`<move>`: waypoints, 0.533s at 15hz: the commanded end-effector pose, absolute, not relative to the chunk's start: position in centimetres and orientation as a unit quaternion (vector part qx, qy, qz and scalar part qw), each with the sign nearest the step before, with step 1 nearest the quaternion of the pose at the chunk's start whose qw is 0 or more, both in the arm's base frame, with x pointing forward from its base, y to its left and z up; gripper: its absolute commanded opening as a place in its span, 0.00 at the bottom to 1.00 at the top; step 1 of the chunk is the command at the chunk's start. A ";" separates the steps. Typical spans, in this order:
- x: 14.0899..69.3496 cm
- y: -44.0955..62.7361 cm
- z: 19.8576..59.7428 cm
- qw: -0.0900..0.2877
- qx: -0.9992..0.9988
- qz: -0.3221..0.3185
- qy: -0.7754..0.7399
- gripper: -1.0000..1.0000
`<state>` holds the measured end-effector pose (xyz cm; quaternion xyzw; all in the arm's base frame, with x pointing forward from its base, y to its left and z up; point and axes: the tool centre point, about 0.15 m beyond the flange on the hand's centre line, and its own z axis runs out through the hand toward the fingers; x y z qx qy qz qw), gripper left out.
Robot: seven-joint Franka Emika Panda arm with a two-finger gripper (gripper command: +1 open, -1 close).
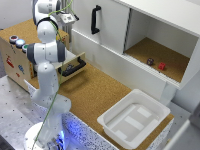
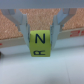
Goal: Go towards the drawer and place the yellow object
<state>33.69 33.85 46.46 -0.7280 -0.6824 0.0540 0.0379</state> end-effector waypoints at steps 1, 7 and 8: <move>29.0 29.7 41.6 0.057 -0.725 -0.020 -0.686 0.00; 28.3 30.2 37.5 0.010 -0.728 -0.026 -0.685 0.00; 28.3 30.1 36.8 0.010 -0.728 -0.029 -0.685 0.00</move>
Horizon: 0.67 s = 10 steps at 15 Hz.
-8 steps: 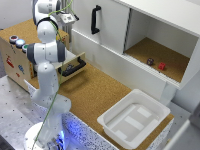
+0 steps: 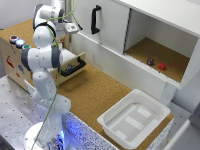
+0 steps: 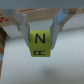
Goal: Go towards the drawer and place the yellow object
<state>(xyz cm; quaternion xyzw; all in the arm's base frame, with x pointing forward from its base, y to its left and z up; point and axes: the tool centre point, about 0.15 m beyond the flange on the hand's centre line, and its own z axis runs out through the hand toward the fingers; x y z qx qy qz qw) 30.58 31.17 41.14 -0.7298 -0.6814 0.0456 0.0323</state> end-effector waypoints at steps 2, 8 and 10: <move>28.3 30.1 35.7 0.000 -0.718 -0.035 -0.695 0.00; 29.7 28.1 33.0 -0.009 -0.730 -0.017 -0.684 0.00; 29.7 27.5 32.4 -0.010 -0.733 -0.006 -0.680 0.00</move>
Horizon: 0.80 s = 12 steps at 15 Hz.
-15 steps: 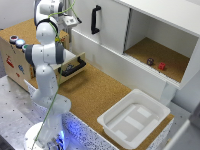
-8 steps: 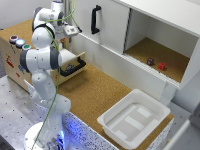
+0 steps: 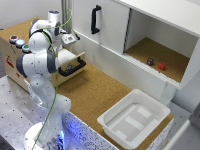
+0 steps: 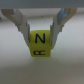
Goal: Go towards the drawer and place the yellow object
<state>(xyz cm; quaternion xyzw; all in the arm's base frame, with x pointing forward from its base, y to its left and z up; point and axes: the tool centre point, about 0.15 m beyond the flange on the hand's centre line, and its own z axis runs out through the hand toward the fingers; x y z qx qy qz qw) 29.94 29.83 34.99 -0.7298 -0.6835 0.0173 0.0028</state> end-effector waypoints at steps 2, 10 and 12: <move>29.5 27.4 33.5 -0.008 -0.737 -0.009 -0.676 1.00; 28.5 28.2 39.9 -0.010 -0.730 -0.052 -0.681 1.00; 28.4 28.5 40.8 -0.009 -0.723 -0.050 -0.688 1.00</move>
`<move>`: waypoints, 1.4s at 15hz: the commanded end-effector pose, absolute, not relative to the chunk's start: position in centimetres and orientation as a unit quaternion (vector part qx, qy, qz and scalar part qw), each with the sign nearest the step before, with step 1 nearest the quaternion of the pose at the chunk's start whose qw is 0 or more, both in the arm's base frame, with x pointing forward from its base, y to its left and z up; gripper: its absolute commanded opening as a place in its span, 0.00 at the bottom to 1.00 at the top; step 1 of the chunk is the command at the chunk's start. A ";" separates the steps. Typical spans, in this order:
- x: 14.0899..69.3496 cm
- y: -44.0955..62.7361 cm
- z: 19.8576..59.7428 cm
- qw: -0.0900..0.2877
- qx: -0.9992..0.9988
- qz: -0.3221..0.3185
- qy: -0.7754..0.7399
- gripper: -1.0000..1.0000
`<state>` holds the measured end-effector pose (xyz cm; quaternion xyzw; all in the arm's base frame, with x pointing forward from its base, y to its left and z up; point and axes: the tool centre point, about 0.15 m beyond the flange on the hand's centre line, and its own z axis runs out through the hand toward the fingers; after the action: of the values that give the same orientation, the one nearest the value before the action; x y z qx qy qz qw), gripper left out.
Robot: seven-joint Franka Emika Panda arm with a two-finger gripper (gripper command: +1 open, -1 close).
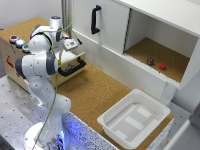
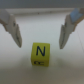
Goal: Go towards the drawer and place the yellow object
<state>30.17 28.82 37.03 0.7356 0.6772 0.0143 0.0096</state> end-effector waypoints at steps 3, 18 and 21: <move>28.5 27.2 42.3 -0.004 0.737 0.043 0.675 1.00; 25.9 11.7 46.7 -0.022 0.845 0.048 0.532 1.00; 25.2 9.6 45.4 -0.026 0.855 0.030 0.518 1.00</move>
<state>26.88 13.57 47.78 0.8467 0.5308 0.0280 -0.0232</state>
